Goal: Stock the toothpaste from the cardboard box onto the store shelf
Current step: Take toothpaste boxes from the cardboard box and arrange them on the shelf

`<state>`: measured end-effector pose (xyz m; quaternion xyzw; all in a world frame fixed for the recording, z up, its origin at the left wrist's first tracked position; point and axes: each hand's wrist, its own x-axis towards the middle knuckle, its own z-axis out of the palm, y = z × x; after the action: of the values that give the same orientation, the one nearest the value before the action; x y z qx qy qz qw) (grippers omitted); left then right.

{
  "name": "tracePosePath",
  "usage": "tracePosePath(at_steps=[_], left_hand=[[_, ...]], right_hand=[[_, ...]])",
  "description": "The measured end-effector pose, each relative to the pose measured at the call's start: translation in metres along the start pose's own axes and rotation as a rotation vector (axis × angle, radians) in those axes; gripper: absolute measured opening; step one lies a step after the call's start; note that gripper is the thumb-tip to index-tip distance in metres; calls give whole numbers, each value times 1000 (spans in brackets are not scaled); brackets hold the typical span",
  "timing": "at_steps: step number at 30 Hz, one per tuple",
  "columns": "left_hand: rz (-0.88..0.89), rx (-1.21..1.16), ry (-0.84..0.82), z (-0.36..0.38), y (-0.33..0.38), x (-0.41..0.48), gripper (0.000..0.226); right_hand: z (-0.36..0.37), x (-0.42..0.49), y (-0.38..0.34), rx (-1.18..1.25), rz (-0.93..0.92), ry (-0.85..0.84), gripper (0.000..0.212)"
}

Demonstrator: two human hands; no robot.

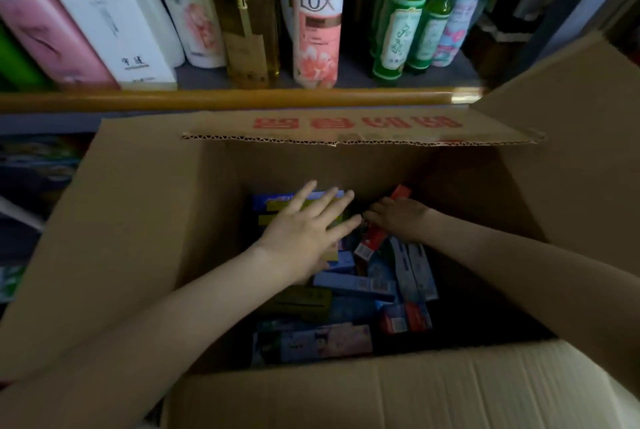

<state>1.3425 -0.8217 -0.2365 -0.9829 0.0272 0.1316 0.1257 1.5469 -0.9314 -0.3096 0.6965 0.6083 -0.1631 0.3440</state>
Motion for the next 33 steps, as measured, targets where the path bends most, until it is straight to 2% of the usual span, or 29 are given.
tracePosePath(at_steps=[2, 5, 8, 10, 15, 19, 23, 29, 33], left_hand=[[-122, 80, 102, -6, -15, 1, 79], [-284, 151, 127, -17, -48, 6, 80], [-313, 280, 187, -14, -81, 11, 88], [-361, 253, 216, -12, -94, 15, 92], [-359, 220, 168, -9, -97, 27, 99], [-366, 212, 201, -3, -100, 28, 108], [-338, 188, 231, 2, -105, 27, 112], [-199, -52, 220, -5, -109, 25, 90], [-193, -210, 270, -10, -109, 25, 78]], right_hand=[[5, 9, 5, -59, 1, 19, 59], [13, 20, 9, -162, -11, 40, 46], [19, 29, 11, -228, -44, 73, 39], [23, 33, 12, -218, -53, 68, 39], [13, 29, 16, -224, -77, 69, 37], [-6, 18, 18, -169, -52, 147, 41], [-22, 9, 20, 25, 18, 258, 42], [-51, -13, 25, 707, 22, 511, 51], [-65, -28, 25, 849, 1, 619, 53]])
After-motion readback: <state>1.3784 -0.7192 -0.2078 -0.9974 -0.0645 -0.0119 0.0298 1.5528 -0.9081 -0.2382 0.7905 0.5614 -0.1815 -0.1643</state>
